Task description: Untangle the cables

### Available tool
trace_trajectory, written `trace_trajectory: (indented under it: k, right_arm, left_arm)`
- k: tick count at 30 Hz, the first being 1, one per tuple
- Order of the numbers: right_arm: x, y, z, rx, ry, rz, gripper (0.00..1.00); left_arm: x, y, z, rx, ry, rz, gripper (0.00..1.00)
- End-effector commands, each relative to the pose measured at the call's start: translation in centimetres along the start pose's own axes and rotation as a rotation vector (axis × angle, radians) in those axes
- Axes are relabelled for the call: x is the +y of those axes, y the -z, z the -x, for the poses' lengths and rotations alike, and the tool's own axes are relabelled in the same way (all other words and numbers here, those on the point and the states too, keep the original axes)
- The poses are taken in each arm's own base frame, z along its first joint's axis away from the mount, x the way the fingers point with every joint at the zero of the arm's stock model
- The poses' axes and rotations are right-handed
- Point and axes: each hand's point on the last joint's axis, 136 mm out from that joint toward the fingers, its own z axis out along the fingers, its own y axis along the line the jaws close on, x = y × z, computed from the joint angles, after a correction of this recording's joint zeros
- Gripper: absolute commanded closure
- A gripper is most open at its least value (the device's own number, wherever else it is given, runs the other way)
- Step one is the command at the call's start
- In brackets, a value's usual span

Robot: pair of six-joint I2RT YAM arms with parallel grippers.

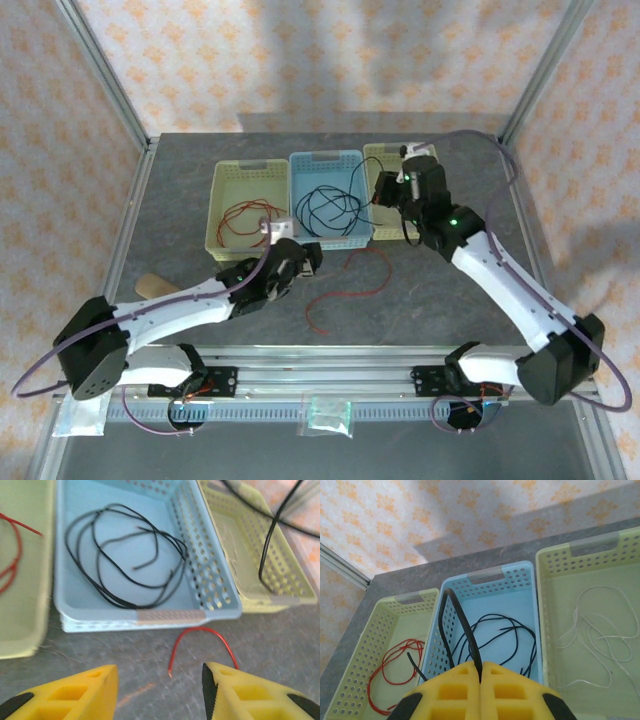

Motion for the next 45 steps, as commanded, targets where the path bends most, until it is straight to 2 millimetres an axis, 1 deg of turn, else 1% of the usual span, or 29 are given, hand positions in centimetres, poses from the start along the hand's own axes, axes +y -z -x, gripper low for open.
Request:
trace_trajectory:
  k: [1,4,8,14,19,25,29,31,34,37,40,45]
  right_arm:
    - [1.7,-1.2,1.6,-0.013,-0.011,0.028,1.0]
    - [2.4,-3.2,1.1,0.024,-0.015,0.032,1.0]
    - [3.4,-5.6,0.8,0.053,-0.019,0.038,1.0]
    - [3.8,-9.6,-0.6,0.136,-0.007,-0.004,1.0]
    - [3.2,-13.0,-2.6,0.217,0.016,-0.058,1.0]
    - [2.6,-16.4,-5.0,0.297,0.026,-0.096,1.0]
    - [2.1,-18.4,-7.3,0.376,0.04,-0.111,1.0]
    - [1.5,-19.4,-8.8,0.415,0.049,-0.13,1.0]
    - [0.5,-20.5,-10.5,0.458,0.061,-0.169,1.0]
    - [-0.7,-21.3,-11.6,0.481,0.072,-0.223,0.96]
    - [-2.2,-21.5,-12.0,0.492,0.097,-0.305,0.96]
    - [-3.9,-20.9,-11.8,0.475,0.158,-0.41,0.97]
  left_arm:
    - [1.8,0.8,1.0,-0.018,0.01,0.037,0.51]
    - [2.7,1.3,1.7,-0.024,0.007,0.054,0.51]
    - [3.1,1.9,2.1,-0.021,0.014,0.051,0.51]
    - [3.6,2.8,3.0,-0.023,0.06,0.009,0.51]
    - [4.0,3.6,4.7,-0.054,0.141,-0.056,0.51]
    - [4.5,4.4,7.4,-0.088,0.188,-0.112,0.43]
    - [4.9,4.4,8.2,-0.09,0.196,-0.124,0.42]
    - [5.1,4.5,8.2,-0.086,0.184,-0.117,0.43]
    - [5.4,4.5,8.1,-0.078,0.17,-0.094,0.43]
    - [5.8,4.6,8.0,-0.077,0.163,-0.075,0.43]
    - [6.1,4.7,7.8,-0.077,0.162,-0.06,0.43]
    - [6.1,4.2,7.5,-0.064,0.162,-0.06,0.44]
